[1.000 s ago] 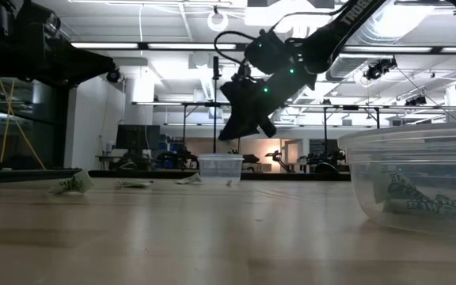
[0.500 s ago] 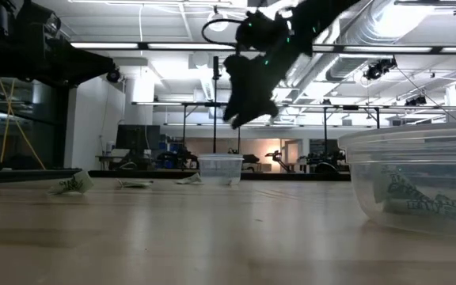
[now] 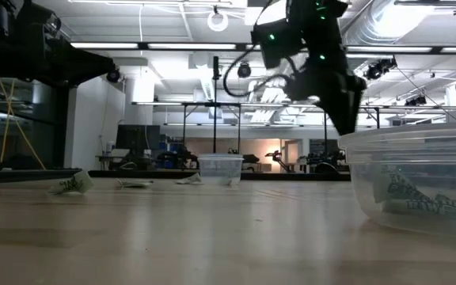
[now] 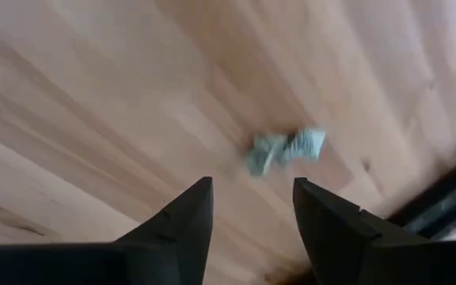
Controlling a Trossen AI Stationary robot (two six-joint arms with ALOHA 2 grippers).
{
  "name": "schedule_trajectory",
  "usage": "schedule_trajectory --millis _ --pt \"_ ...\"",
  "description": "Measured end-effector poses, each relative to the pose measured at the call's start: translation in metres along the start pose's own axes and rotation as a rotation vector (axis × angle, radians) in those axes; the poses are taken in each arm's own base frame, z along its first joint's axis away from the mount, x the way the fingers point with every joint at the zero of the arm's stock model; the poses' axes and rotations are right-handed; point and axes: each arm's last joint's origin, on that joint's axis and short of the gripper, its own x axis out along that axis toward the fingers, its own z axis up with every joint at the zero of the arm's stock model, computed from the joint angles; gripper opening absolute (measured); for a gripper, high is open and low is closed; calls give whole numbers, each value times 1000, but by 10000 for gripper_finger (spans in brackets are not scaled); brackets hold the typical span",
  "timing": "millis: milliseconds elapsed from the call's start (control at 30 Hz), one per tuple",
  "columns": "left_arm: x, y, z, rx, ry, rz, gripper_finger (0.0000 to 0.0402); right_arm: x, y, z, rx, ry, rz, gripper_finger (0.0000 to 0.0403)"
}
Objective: Pick and place Stevia / Truvia into bins
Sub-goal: Put the stevia packet into the top transparent container
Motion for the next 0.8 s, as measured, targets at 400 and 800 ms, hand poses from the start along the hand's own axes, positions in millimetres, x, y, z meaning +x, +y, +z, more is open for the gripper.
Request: schedule_trajectory --millis 400,800 --pt "0 0 0 0 -1 0 182 61 3 -22 67 51 -117 157" --pt "0 0 0 0 -1 0 182 74 5 -20 71 -18 -109 154"
